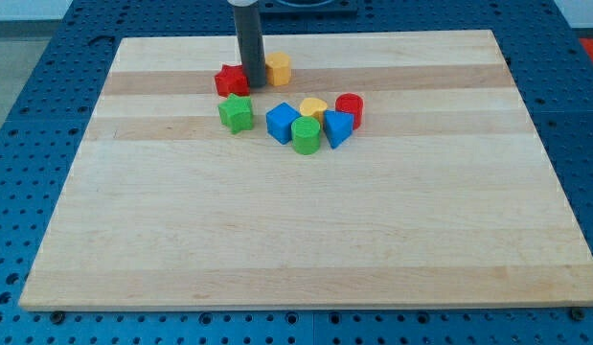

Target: Slide the yellow hexagon up and left a bit

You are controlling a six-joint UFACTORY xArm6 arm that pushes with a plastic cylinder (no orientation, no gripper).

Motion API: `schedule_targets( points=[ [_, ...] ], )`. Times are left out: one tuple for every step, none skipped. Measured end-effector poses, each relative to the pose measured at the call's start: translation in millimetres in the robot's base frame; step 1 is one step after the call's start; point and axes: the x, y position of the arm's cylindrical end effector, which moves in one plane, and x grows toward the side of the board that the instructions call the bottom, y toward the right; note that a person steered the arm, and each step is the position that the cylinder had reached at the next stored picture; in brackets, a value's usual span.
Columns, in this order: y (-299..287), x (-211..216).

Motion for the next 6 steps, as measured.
schedule_targets(
  points=[
    [15,19],
    [33,27],
    [44,2],
    [14,-40],
    [-48,-63],
    [-65,-64]
  ],
)
